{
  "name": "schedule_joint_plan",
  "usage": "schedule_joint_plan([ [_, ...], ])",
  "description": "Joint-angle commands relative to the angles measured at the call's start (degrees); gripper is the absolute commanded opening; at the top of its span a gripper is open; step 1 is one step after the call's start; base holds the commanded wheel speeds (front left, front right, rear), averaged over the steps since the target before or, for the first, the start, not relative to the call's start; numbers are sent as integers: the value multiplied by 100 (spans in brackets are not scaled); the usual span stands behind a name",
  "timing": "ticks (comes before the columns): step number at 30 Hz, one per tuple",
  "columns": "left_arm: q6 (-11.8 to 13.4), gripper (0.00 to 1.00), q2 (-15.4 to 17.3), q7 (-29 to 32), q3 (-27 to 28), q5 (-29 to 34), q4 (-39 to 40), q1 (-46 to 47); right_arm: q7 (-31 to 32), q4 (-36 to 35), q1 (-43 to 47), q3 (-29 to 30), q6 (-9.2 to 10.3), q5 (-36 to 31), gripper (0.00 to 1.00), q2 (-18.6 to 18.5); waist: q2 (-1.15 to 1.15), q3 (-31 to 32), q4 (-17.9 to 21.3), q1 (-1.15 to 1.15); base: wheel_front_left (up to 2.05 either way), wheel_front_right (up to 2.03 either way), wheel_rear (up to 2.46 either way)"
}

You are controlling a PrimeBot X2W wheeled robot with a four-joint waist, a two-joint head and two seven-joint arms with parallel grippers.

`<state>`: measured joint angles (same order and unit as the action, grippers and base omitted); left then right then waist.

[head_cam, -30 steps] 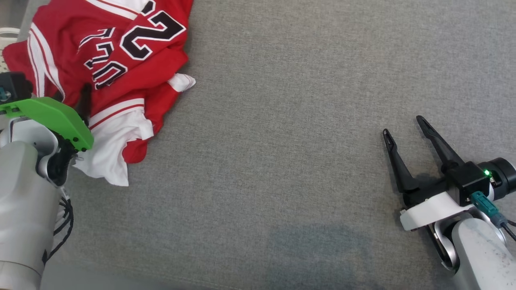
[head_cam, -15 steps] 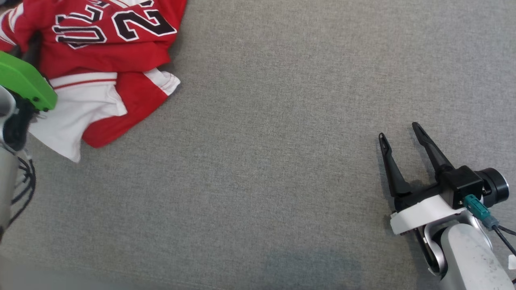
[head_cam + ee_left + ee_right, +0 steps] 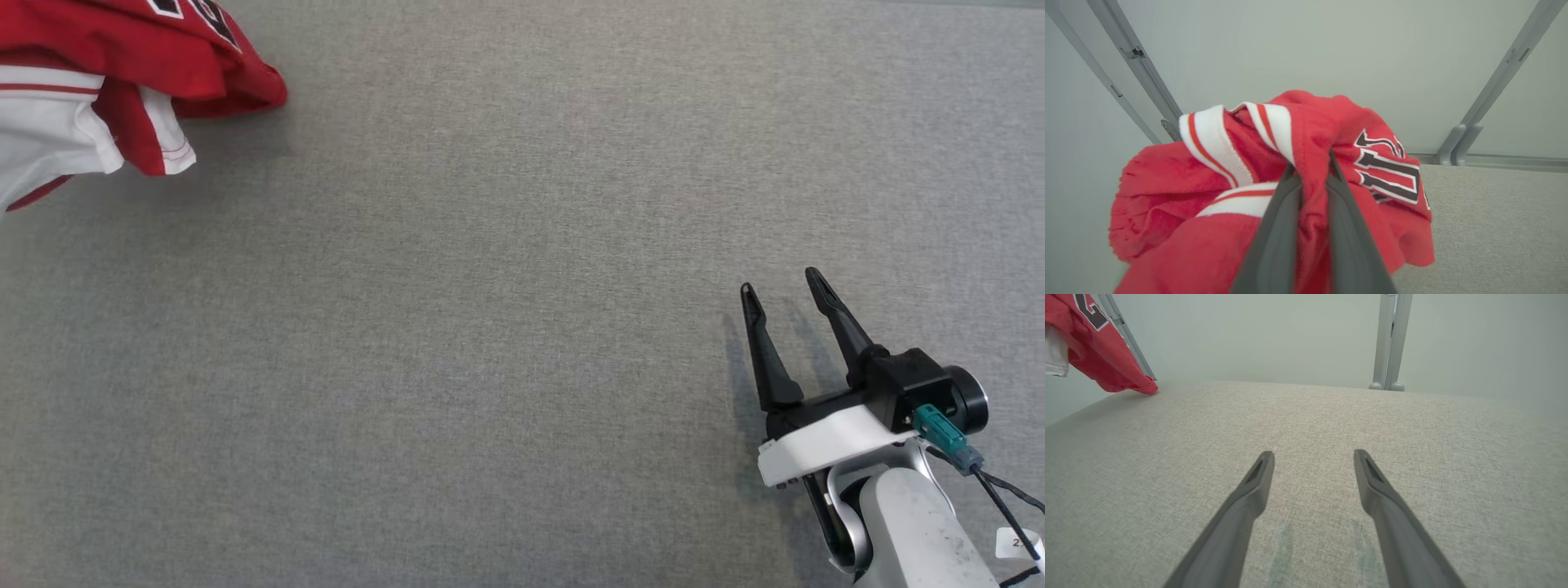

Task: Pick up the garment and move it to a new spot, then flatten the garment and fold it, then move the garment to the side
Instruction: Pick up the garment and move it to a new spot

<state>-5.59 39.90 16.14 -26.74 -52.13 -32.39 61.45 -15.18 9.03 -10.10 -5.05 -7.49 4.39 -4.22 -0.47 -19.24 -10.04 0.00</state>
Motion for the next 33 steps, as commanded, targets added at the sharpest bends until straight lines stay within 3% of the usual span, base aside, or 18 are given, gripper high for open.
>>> schedule_joint_plan([
  [1,35,0,3,87,-9,-76,247,-143,3,12,70,45,0,52,100,21,47,103,222,0,0,0,0],
  [10,234,0,-383,375,-260,-318,1915,-617,1,12,154,172,0,71,100,86,47,298,549,0,0,0,0],
  [15,540,0,-931,333,-654,-216,3105,-1009,1,-60,153,359,0,54,100,102,47,434,789,0,0,0,0],
  [19,813,0,-1493,131,-1204,182,3583,-1310,0,-95,241,528,0,59,100,118,47,578,1004,0,0,0,0],
  [21,892,0,-1888,34,-1524,211,3544,-1542,0,-102,285,558,0,54,100,123,47,610,1123,0,0,0,0],
  [24,1056,0,-2194,-190,-1799,395,3217,-1825,0,-93,329,537,0,60,100,126,47,635,1340,0,0,0,0],
  [28,1152,0,-2280,-583,-2027,584,2399,-2303,0,-86,422,477,0,149,100,126,47,619,1602,0,0,0,0],
  [33,936,0,-2215,-976,-2288,739,1308,-2793,0,-84,566,513,0,194,100,129,47,650,1801,0,0,0,0],
])
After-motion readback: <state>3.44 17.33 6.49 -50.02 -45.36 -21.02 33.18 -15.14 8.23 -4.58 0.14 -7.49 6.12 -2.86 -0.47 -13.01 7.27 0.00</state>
